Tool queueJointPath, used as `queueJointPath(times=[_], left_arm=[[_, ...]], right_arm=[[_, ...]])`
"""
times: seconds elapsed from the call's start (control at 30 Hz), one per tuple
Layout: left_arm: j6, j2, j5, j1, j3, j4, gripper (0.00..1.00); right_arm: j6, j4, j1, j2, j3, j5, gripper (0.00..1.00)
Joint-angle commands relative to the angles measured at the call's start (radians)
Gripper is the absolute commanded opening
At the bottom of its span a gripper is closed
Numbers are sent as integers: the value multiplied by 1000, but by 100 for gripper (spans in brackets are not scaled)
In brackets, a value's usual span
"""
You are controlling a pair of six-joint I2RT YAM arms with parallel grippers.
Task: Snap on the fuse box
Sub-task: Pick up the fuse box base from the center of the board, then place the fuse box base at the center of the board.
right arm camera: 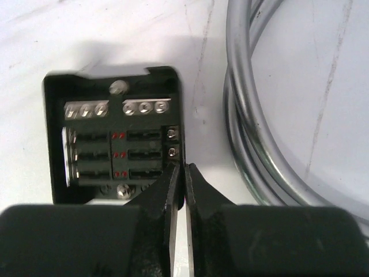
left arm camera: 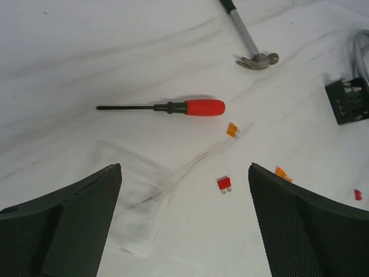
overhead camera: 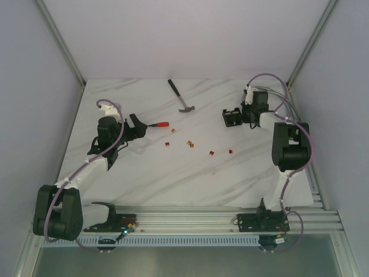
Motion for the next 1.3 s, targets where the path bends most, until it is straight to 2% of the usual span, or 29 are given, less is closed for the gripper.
queueJointPath(times=[0.0, 0.1, 0.33, 0.6, 0.77, 1.03, 1.2, 1.27], left_arm=[[-28, 3, 47, -25, 37, -21, 100], [-41, -7, 53, -44, 42, -30, 100], [-77, -61, 65, -85, 29, -59, 100], [-145, -127, 98, -146, -27, -75, 100], [-178, -164, 95, -188, -65, -87, 100], [-210, -138, 89, -287, -96, -94, 100], [-234, -100, 61, -368, -116, -92, 100], [-242, -79, 45, -406, -118, -92, 100]], right_arm=[[-28, -49, 23, -11, 24, 21, 9], [-39, -53, 46, -55, 2, 28, 0], [-36, -63, 146, -235, -116, 41, 0], [-24, -83, 376, -472, -295, 30, 0], [-50, -100, 526, -544, -369, 32, 0], [-122, -66, 684, -504, -429, -8, 0], [-143, -50, 712, -432, -410, -14, 0], [-150, -49, 713, -391, -405, -8, 3]])
